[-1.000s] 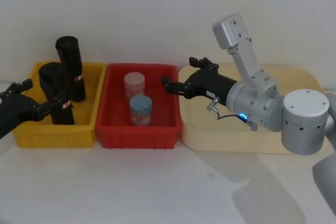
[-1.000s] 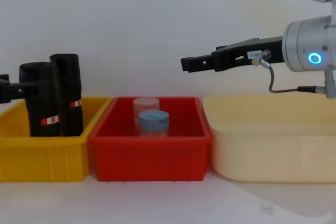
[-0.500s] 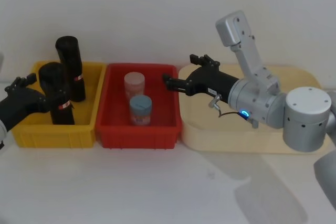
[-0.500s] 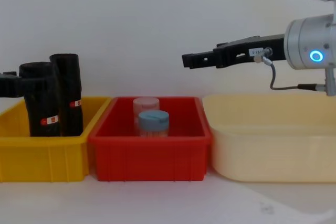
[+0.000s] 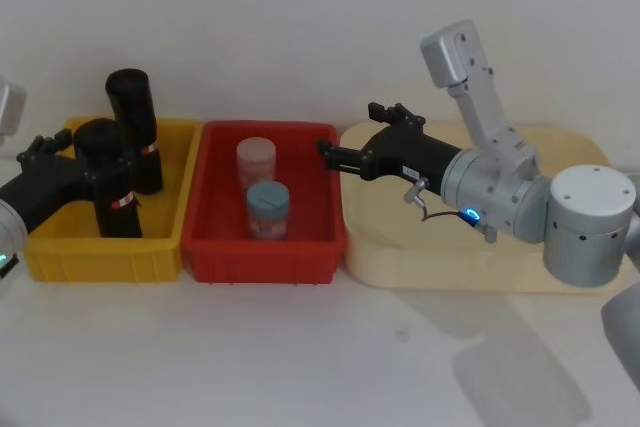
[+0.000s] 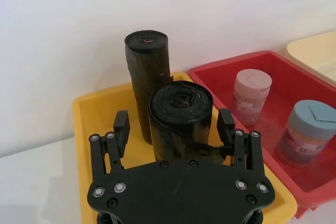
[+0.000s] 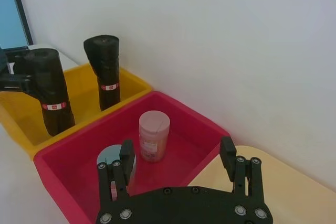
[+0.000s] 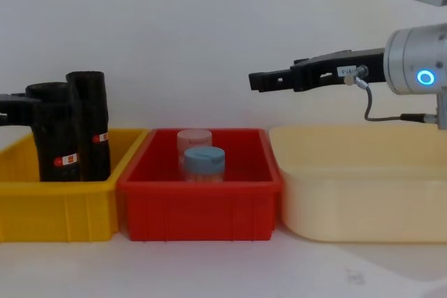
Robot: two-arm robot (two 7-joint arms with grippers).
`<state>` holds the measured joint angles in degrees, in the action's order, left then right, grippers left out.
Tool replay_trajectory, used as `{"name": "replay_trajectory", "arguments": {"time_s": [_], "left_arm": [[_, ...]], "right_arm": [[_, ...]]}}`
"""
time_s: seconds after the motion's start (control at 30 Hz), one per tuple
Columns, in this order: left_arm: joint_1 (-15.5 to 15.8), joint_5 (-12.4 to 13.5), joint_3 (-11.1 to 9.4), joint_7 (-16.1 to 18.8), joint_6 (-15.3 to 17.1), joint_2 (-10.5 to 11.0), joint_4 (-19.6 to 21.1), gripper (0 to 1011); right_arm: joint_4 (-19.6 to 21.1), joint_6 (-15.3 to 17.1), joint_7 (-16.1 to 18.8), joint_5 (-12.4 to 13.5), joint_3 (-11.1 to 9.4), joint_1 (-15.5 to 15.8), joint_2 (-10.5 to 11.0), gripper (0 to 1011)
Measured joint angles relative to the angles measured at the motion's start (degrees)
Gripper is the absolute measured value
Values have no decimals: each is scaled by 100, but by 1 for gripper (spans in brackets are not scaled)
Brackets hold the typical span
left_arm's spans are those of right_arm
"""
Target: Pick up the garbage bag with the one hand and transfer it to the other hand.
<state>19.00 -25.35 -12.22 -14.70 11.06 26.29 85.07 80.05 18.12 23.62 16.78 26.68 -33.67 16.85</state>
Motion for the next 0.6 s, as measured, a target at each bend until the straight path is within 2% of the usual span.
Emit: {"name": "replay_trajectory", "arguments": {"time_s": [0.4,0.6], "left_arm": [[268,127,-114,-43,15,-104,-274,1001],[321,152,-136,-56,18,-124,-326,1001]], "right_arm": [[-114,-106,52,61,49,-24,16,1001],[-210,-130,160,72,173,-106,-11,1001]]}}
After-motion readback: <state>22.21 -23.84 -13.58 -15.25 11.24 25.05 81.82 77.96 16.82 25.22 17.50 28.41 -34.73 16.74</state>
